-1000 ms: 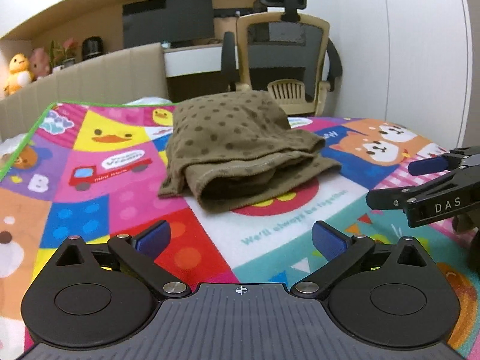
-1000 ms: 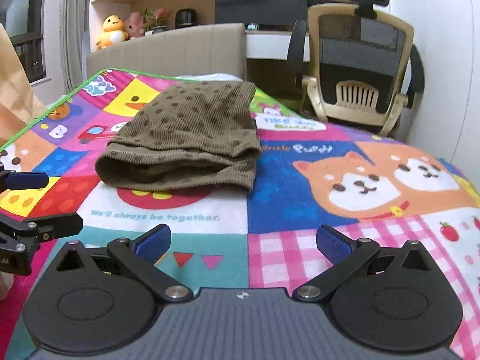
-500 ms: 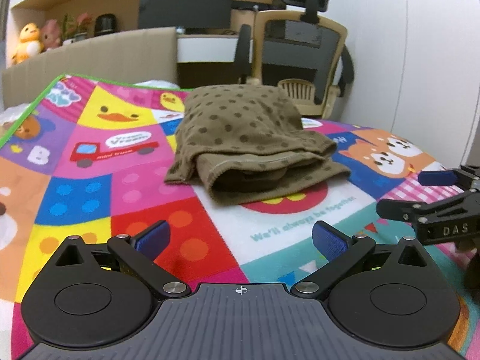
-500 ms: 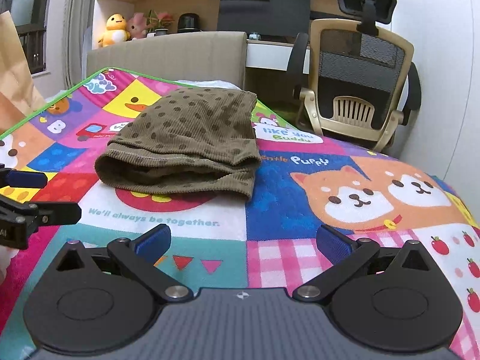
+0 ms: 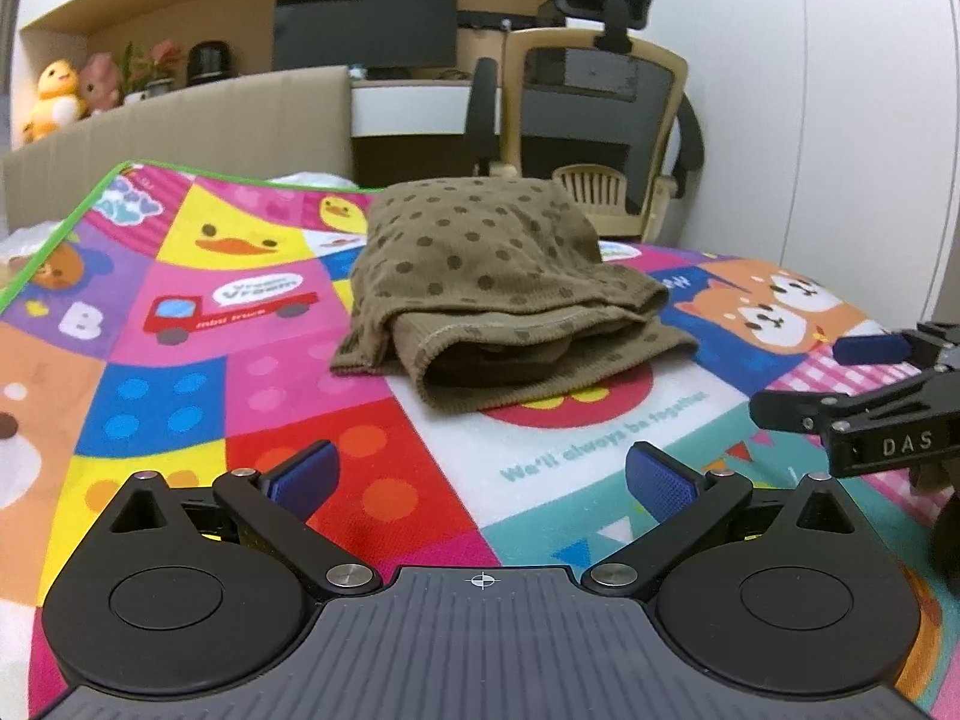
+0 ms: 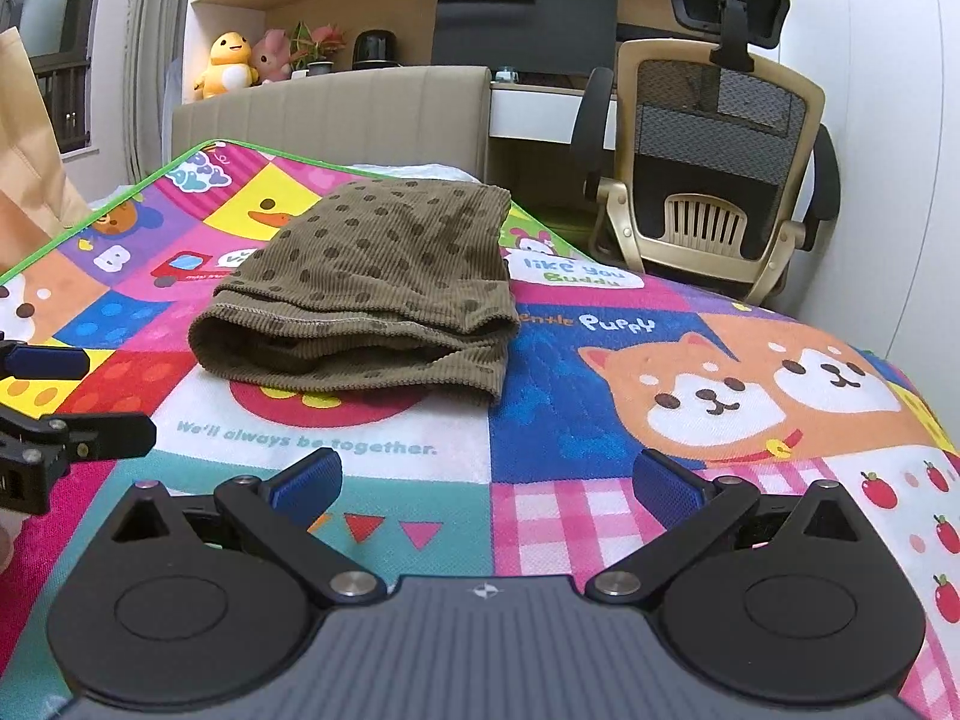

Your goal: Fold clothes

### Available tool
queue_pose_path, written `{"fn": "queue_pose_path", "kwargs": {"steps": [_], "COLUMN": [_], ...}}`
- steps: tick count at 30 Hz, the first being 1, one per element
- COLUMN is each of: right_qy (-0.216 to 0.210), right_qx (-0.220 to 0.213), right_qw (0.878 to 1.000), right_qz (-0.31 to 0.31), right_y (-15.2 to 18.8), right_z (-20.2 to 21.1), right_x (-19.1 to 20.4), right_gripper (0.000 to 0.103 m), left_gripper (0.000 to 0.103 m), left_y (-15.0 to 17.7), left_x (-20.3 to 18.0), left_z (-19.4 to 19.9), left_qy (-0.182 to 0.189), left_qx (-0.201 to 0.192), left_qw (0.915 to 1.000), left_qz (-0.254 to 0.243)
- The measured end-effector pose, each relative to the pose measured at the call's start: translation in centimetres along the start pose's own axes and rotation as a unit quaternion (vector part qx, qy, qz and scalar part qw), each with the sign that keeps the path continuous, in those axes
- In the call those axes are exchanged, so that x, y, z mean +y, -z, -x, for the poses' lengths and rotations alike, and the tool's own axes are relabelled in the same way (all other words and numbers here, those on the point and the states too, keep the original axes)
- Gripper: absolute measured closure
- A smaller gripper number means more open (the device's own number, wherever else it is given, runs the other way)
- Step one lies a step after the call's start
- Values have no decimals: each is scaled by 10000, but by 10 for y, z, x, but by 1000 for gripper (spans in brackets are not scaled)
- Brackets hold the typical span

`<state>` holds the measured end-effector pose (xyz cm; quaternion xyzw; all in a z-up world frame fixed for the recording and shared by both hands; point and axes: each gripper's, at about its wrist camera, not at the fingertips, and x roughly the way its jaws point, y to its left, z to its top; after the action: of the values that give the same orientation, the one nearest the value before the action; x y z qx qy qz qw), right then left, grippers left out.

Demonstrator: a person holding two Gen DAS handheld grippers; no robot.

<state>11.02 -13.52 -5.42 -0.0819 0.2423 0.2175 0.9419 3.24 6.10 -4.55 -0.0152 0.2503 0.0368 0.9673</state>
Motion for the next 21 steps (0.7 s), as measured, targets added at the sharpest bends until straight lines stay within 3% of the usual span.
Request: {"fn": "queue_pose_path", "kwargs": {"steps": [21], "right_qy": [8], "right_qx": [-18], "right_qw": [10000], "right_qz": [-25], "right_y": [0], "right_z": [1], "right_x": [-1], "right_gripper": [0], "left_gripper": [0], "left_y": [0], "left_x": [2], "left_z": [-1], "left_qy": [78], "left_qx": [43], "left_qw": [10000], "left_qz": [36]}}
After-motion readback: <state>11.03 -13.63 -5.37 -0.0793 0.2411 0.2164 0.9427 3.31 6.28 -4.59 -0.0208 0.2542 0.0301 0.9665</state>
